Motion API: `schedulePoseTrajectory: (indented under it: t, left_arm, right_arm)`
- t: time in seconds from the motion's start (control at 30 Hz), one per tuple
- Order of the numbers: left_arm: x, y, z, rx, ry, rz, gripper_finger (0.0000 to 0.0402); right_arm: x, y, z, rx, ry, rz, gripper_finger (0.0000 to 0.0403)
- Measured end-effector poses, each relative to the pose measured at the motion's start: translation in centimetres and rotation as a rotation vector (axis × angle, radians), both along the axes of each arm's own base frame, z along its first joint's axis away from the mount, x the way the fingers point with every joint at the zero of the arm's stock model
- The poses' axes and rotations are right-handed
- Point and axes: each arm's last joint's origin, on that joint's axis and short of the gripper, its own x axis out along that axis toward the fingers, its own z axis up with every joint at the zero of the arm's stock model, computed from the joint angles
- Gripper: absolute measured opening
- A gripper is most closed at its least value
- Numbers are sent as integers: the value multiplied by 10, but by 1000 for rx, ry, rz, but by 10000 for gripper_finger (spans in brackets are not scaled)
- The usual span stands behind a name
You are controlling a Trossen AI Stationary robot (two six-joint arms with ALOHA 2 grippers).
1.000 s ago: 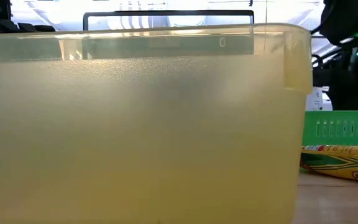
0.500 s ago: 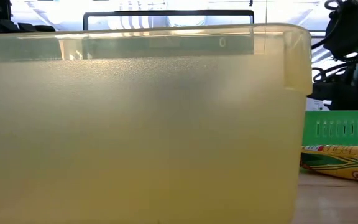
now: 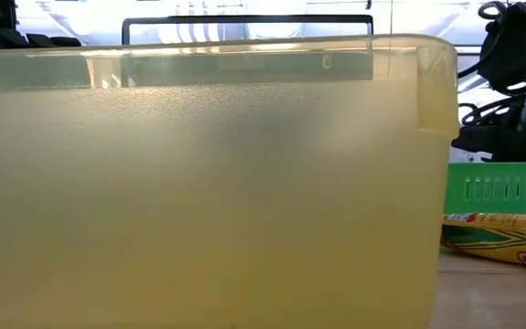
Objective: Pick & Place Office Desk Supplies
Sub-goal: Put the thick blue rubber band into the green bin
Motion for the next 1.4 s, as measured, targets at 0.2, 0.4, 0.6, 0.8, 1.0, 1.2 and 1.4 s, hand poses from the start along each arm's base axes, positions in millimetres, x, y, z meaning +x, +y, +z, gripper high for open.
schedulePoseTrajectory:
  t: [0.2,0.4,0.6,0.8,1.0,1.2,1.4]
  left_arm:
    - [0,0,0,0,0,0,12]
    - [0,0,0,0,0,1,12]
    - [0,0,0,0,0,1,12]
    - [0,0,0,0,0,1,12]
    - [0,0,0,0,0,1,12]
    - [0,0,0,0,0,1,12]
    - [0,0,0,0,-1,1,12]
  right_arm:
    - [0,0,0,-1,0,2,53]
    - [0,0,0,-1,-2,2,35]
    - [0,0,0,-1,-2,3,14]
    - [0,0,0,-6,2,14,10]
    - [5,2,9,-8,-6,46,9]
    - [11,4,32,-25,40,66,9]
    - [17,5,60,-79,74,110,9]
